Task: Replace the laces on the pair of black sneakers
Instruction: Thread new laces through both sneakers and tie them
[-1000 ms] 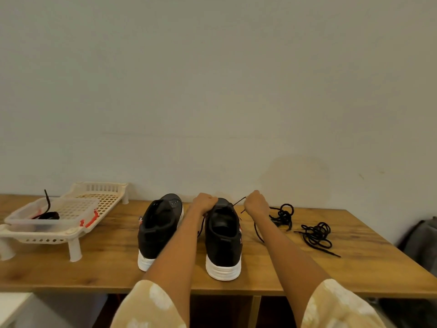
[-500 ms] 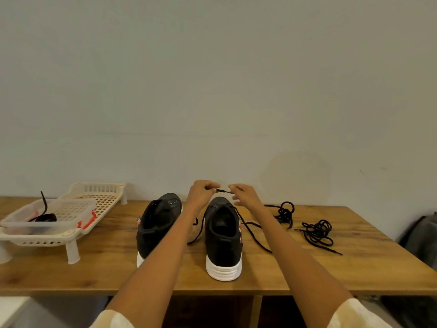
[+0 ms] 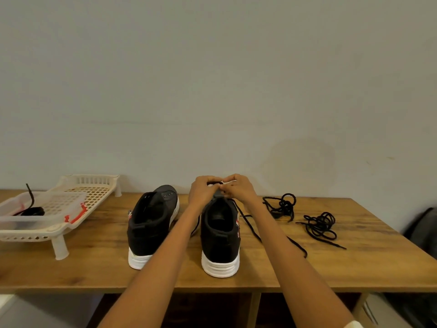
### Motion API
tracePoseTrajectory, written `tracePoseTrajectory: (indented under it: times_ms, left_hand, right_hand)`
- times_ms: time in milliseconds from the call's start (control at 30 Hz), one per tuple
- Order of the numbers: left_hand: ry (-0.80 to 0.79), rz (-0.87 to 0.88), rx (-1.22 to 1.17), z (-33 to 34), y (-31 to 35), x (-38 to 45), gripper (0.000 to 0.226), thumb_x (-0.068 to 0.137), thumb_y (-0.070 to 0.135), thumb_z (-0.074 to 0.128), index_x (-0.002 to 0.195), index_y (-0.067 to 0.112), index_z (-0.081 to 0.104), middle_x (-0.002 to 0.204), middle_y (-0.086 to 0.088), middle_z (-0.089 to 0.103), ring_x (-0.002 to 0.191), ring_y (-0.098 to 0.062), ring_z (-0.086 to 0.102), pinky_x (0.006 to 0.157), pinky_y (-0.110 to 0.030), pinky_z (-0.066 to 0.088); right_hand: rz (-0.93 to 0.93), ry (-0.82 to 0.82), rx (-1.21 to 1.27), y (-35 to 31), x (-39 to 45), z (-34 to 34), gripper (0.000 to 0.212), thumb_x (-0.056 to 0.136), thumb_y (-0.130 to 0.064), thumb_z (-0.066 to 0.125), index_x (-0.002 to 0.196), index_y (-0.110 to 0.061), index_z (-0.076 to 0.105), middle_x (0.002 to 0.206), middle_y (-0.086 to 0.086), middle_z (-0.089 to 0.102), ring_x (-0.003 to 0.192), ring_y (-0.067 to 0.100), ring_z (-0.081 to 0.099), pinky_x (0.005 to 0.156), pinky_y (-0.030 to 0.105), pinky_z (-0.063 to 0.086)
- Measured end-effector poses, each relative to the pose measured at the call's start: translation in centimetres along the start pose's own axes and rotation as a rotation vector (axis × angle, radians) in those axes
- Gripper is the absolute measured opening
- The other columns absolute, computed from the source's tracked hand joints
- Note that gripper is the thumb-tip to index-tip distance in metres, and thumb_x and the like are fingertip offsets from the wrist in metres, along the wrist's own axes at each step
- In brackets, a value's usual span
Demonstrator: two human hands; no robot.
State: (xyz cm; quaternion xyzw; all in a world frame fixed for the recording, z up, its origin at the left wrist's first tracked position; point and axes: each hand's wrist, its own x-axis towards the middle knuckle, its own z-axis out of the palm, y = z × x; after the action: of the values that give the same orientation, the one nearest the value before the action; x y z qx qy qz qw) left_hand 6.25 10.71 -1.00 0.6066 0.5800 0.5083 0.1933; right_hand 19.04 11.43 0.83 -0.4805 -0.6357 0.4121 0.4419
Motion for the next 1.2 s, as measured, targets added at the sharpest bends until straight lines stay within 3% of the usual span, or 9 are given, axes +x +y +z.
tracePoseTrajectory:
  times_ms: [100,167,233,333,467,633,767,933,1200]
  left_hand:
    - [-0.109,0.089,0.225,-0.6,0.6,0.0,0.027,0.087,0.015,0.060,0.109,0.025,0.070,0.115,0.005,0.068,0.110,-0.015,0.059,0.091,-0.033,0.048]
    - [-0.145,0.120,0.349,-1.3,0.7,-0.2,0.023,0.088,0.024,0.062,0.109,0.026,0.070,0.115,0.005,0.068,0.108,-0.016,0.060,0.089,-0.035,0.048]
    - [-0.123,0.128,0.401,-1.9,0.7,-0.6,0.019,0.088,0.030,0.063,0.104,0.025,0.073,0.112,0.005,0.068,0.105,-0.017,0.060,0.084,-0.034,0.047]
    - [-0.031,0.116,0.458,-2.2,0.6,-1.3,0.020,0.091,0.030,0.059,0.103,0.025,0.074,0.112,0.004,0.069,0.104,-0.019,0.061,0.081,-0.032,0.047]
    - [-0.040,0.109,0.471,-2.0,0.9,-1.7,0.023,0.094,0.024,0.055,0.109,0.020,0.072,0.117,0.001,0.068,0.107,-0.020,0.060,0.079,-0.028,0.044]
    - [-0.132,0.091,0.369,-1.7,1.7,-1.7,0.018,0.090,0.017,0.061,0.103,0.016,0.074,0.109,-0.003,0.071,0.102,-0.019,0.063,0.084,-0.031,0.048]
    - [-0.186,0.071,0.376,-1.1,1.8,-2.1,0.017,0.086,0.018,0.066,0.098,0.009,0.075,0.102,-0.008,0.072,0.092,-0.021,0.065,0.077,-0.025,0.048]
    - [-0.187,0.063,0.406,-0.2,2.1,-2.8,0.018,0.087,0.011,0.060,0.094,0.003,0.075,0.100,-0.009,0.072,0.086,-0.023,0.066,0.066,-0.024,0.045]
    - [-0.179,0.064,0.444,0.9,1.7,-2.9,0.013,0.083,0.008,0.062,0.083,0.001,0.073,0.081,-0.015,0.070,0.075,-0.029,0.066,0.066,-0.033,0.052]
  right_hand:
    - [-0.062,-0.007,-0.220,0.2,0.3,0.1,0.014,0.085,-0.014,0.068,0.080,-0.019,0.056,0.098,0.013,0.069,0.087,0.025,0.068,0.083,0.040,0.056]
    - [-0.063,-0.026,-0.247,0.2,0.3,0.1,0.012,0.087,-0.015,0.064,0.083,-0.020,0.054,0.098,0.013,0.069,0.091,0.027,0.067,0.088,0.045,0.054]
    - [-0.041,-0.087,-0.207,-0.1,0.0,0.1,0.012,0.090,-0.015,0.061,0.098,-0.015,0.054,0.103,0.016,0.068,0.092,0.027,0.067,0.088,0.042,0.054]
    - [0.004,-0.297,-0.290,-1.2,-0.7,-0.1,0.041,0.090,-0.018,0.061,0.127,-0.009,0.046,0.116,0.011,0.061,0.098,0.020,0.061,0.080,0.025,0.051]
    - [0.073,-0.380,-0.568,-1.8,-1.1,-0.4,0.060,0.088,-0.023,0.063,0.140,-0.010,0.038,0.135,0.014,0.047,0.119,0.029,0.050,0.096,0.037,0.048]
    - [0.191,-0.319,-0.405,-1.3,-1.2,-1.8,0.030,0.086,-0.013,0.059,0.112,0.003,0.061,0.116,0.022,0.062,0.096,0.025,0.060,0.090,0.037,0.054]
    - [0.246,-0.234,-0.184,-0.7,-1.7,-2.8,0.007,0.083,-0.004,0.057,0.086,0.002,0.059,0.089,0.018,0.057,0.083,0.024,0.059,0.081,0.035,0.054]
    - [0.269,-0.265,0.119,0.1,-2.5,-4.0,0.006,0.084,0.003,0.052,0.088,0.002,0.056,0.084,0.013,0.057,0.078,0.022,0.059,0.075,0.032,0.056]
    - [0.280,-0.251,0.139,0.4,-2.7,-3.6,0.011,0.085,0.005,0.046,0.091,0.002,0.054,0.084,0.013,0.055,0.075,0.022,0.059,0.064,0.027,0.057]
